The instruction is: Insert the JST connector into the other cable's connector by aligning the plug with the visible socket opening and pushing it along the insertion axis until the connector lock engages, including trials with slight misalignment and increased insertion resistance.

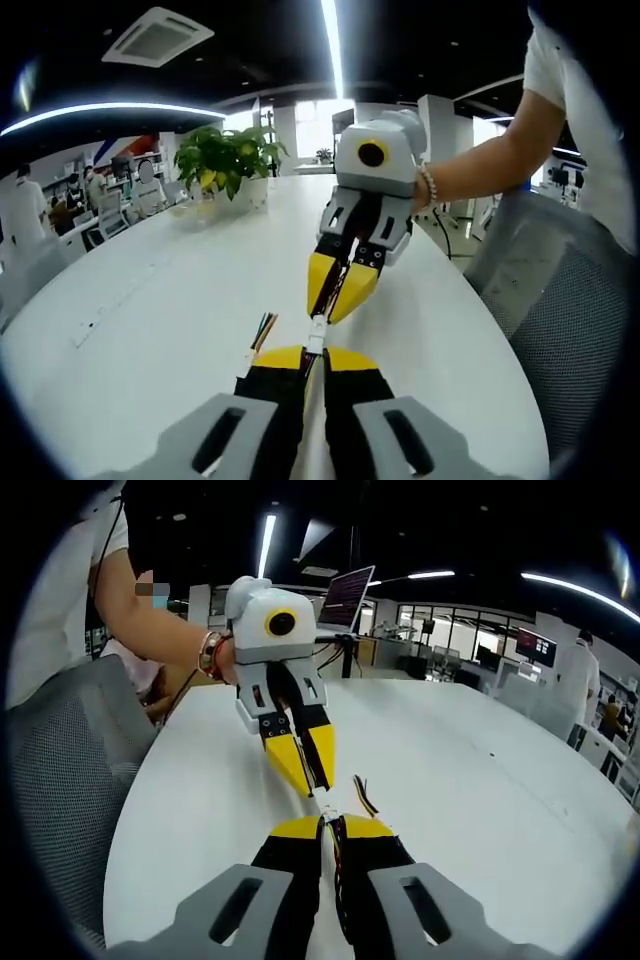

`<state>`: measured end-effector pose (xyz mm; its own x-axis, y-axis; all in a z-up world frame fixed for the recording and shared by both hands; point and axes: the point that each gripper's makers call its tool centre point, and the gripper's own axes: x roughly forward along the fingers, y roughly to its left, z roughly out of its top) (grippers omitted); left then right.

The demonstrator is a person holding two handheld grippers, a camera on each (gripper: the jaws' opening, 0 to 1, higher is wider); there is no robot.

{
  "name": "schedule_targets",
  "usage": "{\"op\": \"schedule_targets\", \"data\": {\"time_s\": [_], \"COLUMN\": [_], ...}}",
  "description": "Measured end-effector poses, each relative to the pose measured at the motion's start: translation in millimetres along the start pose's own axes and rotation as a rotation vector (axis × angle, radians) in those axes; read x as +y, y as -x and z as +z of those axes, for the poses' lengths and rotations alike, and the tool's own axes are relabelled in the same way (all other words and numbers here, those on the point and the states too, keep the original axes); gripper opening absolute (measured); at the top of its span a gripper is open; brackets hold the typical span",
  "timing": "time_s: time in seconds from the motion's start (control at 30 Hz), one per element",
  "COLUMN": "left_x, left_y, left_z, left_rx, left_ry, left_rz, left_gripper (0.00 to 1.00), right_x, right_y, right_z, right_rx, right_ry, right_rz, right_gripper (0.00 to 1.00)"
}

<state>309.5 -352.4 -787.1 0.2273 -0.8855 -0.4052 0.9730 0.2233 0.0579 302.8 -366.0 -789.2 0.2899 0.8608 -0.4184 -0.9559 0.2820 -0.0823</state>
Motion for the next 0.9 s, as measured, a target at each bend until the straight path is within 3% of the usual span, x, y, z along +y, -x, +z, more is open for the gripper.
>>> {"op": "schedule_targets", "data": {"time_s": [0.9], "left_x": [6.0], "left_y": [-6.8], "left_z": [-5.5], "left_rx": [-0.004], "left_ry": [0.020], "left_rz": [-0.001], "left_gripper": [0.00], "right_x": [-8.0], "right_y": [-3.7], "right_z": [-7.8], "right_rx": [0.014], "right_ry": [-0.005], "right_rz": [0.007], "right_gripper": [0.03]}}
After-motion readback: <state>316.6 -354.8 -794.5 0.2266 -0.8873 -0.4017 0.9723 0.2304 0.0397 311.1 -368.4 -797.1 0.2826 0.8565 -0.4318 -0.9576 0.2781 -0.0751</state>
